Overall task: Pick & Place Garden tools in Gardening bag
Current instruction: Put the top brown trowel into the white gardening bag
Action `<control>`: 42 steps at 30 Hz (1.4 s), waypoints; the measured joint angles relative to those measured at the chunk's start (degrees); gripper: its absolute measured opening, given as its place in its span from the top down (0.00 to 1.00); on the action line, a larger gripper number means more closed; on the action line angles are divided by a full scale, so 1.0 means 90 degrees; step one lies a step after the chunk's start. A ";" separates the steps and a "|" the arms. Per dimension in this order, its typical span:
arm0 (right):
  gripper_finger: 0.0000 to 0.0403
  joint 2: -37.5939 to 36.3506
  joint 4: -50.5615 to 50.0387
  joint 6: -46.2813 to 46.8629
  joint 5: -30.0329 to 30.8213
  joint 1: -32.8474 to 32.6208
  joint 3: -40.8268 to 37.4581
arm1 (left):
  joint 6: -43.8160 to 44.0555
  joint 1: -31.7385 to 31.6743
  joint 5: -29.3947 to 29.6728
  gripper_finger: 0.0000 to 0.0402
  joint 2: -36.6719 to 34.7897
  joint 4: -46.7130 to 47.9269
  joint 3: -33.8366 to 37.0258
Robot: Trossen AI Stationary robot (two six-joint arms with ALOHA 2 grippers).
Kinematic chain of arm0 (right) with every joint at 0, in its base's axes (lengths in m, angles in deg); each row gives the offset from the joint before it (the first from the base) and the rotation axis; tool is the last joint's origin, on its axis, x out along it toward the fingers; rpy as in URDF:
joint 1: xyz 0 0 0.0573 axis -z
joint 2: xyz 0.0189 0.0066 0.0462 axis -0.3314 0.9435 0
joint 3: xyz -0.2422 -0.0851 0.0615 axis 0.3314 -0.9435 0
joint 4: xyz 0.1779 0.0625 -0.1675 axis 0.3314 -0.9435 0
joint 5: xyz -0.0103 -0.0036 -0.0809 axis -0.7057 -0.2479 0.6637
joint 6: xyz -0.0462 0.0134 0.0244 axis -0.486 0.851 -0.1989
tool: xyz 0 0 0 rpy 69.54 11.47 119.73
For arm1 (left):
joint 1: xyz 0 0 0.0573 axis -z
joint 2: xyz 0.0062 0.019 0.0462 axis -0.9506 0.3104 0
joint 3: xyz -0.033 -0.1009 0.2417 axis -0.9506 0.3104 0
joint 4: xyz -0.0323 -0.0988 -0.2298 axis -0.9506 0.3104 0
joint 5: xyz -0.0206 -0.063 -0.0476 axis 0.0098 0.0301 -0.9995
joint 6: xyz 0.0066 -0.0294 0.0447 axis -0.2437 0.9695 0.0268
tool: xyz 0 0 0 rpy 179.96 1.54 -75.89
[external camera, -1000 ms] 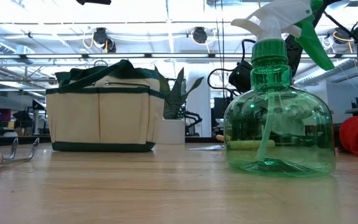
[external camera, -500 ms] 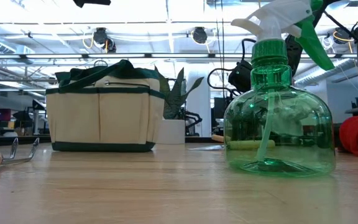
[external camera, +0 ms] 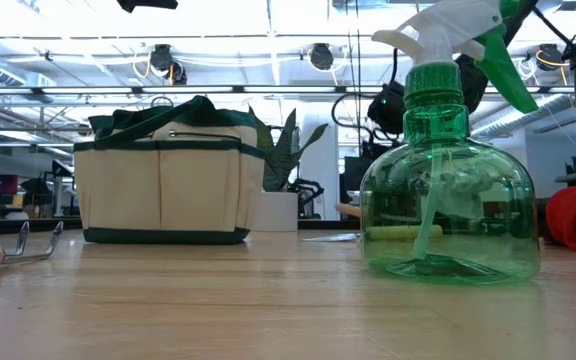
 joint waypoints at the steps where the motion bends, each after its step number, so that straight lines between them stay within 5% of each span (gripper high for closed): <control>1: 0.85 -0.0067 -0.0027 0.0001 0.0004 -0.0039 0.0000 | 0.0000 0.0000 0.0000 0.60 0.0000 0.0038 0.0000; 15: 0.85 -0.0965 -0.0164 0.0002 0.0007 -0.0697 0.0005 | 0.0146 -0.0002 -0.0001 0.60 -0.0002 0.0224 0.0000; 42: 0.85 -0.1193 0.1145 0.0005 -0.0365 -0.1842 0.0005 | 0.0143 -0.0002 0.0000 0.60 0.0000 0.0214 0.0000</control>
